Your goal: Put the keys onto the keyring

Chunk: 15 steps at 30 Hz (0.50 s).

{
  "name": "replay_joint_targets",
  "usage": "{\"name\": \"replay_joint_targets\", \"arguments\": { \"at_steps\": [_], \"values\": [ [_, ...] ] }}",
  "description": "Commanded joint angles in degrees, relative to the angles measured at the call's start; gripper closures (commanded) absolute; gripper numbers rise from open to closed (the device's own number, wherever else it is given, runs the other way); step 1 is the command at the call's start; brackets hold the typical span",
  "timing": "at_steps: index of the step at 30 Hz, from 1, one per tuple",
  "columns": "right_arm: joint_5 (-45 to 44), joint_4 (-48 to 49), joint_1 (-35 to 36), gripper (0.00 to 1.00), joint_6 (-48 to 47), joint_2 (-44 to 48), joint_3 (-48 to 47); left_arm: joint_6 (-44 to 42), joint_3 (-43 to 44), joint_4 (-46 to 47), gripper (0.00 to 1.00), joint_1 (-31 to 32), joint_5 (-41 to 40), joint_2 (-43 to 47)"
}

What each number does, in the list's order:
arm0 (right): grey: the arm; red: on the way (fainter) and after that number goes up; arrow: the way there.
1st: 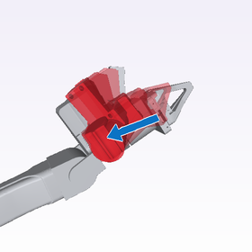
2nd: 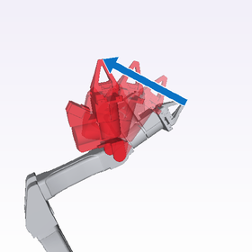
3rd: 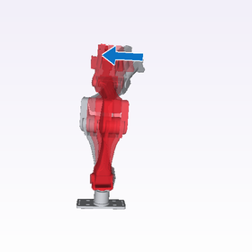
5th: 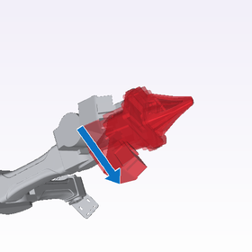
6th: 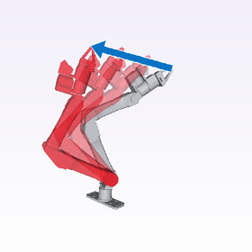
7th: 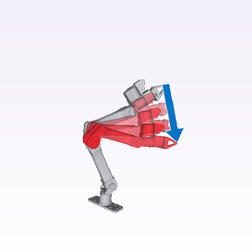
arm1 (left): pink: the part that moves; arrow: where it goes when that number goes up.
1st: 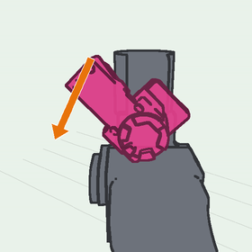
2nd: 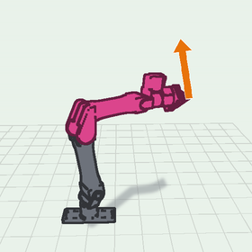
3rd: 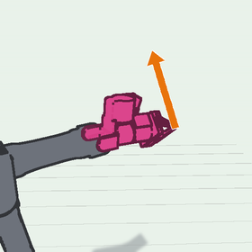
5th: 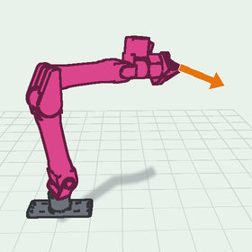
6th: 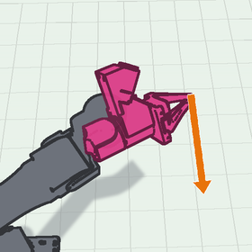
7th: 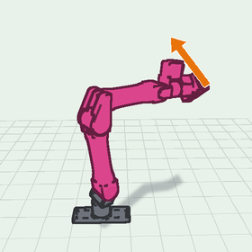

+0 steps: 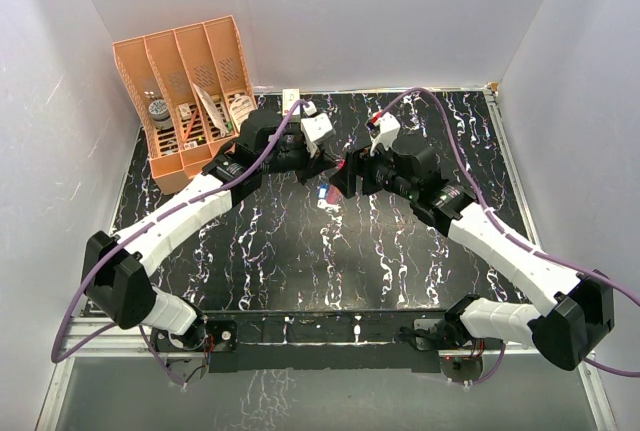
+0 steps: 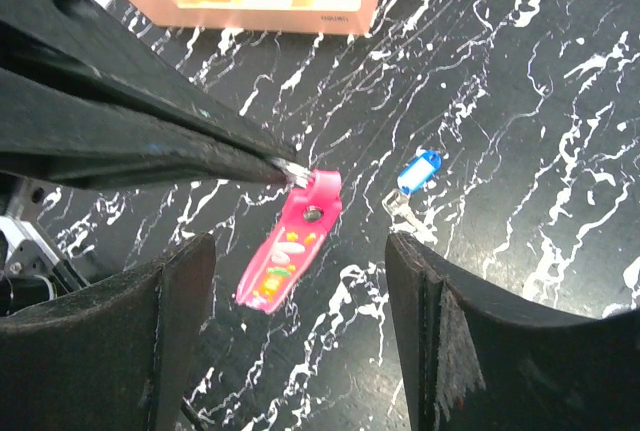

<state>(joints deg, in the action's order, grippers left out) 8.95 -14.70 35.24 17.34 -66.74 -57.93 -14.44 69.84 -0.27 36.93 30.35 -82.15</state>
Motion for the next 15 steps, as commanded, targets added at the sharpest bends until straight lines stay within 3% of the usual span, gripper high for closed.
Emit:
{"name": "replay_joint_targets", "arguments": {
  "at_steps": [1, 15],
  "values": [
    [-0.7, 8.7, 0.3, 0.34, 2.9, 1.7, 2.6, 0.0, 2.1, -2.8, 1.0, 0.1, 2.0, 0.3],
    [-0.7, 17.3, 0.2, 0.43, 7.2, -1.4, 6.3, 0.5, 3.1, -4.1, 1.0, 0.1, 3.3, 0.2]
  ]
}}
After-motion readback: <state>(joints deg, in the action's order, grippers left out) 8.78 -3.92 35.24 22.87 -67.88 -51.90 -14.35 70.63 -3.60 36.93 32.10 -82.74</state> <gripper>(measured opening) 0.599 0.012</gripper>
